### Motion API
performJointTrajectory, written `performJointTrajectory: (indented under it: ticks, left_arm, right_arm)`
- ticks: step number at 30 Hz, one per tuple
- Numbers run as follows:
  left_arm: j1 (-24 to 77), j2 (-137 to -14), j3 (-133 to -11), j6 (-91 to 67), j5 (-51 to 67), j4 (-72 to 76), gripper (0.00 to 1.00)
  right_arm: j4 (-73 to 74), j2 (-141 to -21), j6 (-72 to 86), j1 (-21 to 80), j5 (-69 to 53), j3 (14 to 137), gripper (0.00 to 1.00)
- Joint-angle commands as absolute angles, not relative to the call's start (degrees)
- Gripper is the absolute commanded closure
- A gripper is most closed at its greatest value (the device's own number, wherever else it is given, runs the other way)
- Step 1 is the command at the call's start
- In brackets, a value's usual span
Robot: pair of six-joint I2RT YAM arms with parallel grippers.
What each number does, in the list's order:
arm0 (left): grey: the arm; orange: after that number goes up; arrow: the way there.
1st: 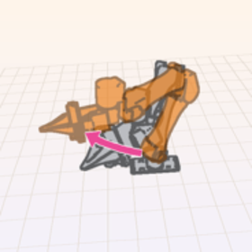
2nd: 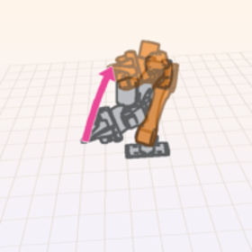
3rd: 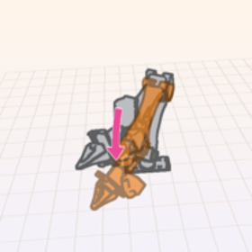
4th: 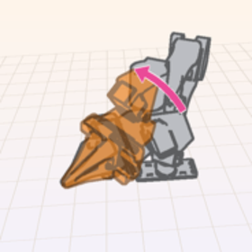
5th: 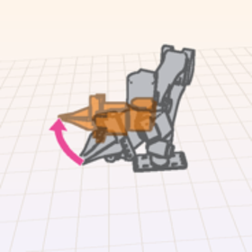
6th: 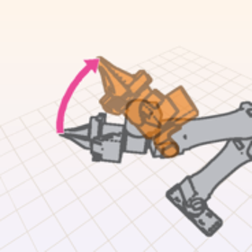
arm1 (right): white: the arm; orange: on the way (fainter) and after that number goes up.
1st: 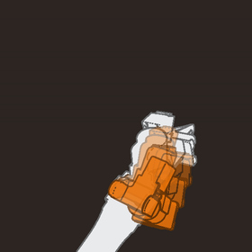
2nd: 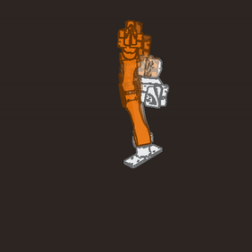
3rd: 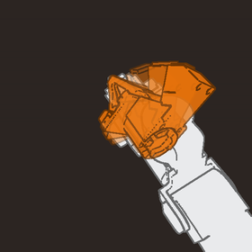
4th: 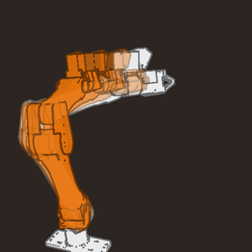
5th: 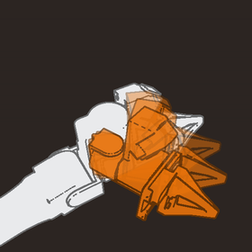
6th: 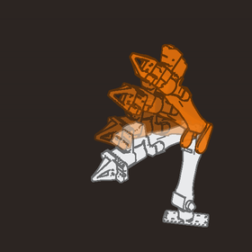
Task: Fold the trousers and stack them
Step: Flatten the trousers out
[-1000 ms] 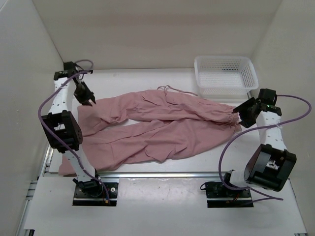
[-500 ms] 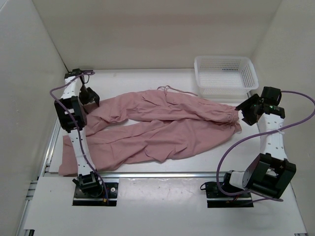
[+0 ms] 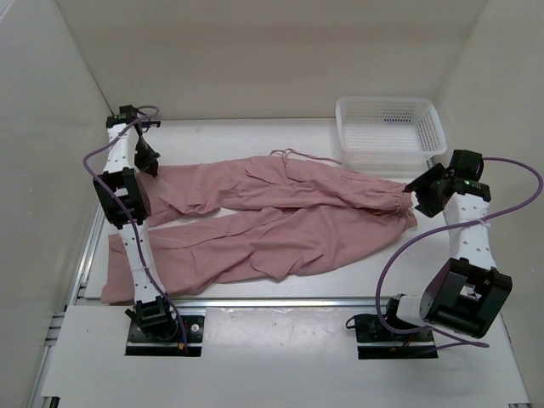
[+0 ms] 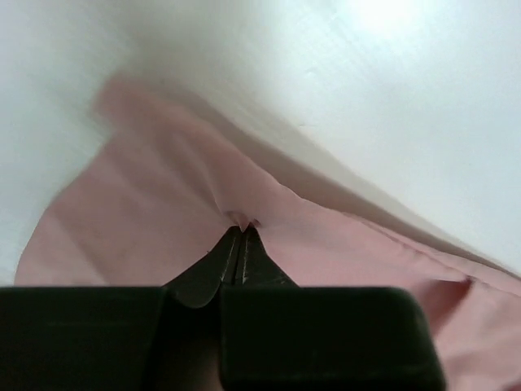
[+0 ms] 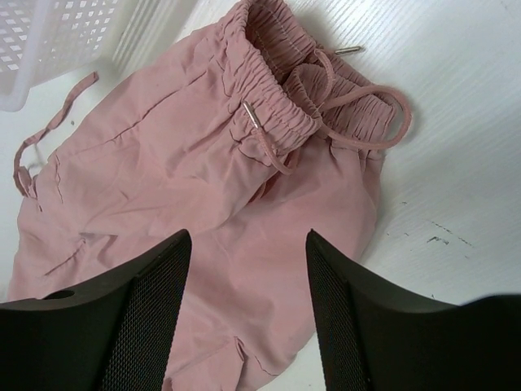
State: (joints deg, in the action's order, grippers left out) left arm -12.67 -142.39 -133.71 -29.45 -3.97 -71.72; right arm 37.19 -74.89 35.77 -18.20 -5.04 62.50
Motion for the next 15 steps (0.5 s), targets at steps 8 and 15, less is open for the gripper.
performJointTrajectory:
  ticks: [8, 15]
  left_arm:
    - [-16.3, -130.4, -146.3, -28.1, -4.6, -70.3, 0.58]
    - [-17.1, -129.6, -140.8, -27.9, -4.4, -71.6, 0.00]
  right_arm:
    - [36.7, -74.4, 35.1, -18.1, -6.5, 64.7, 0.37]
    - [36.7, -74.4, 33.9, -18.1, -6.0, 64.2, 0.34]
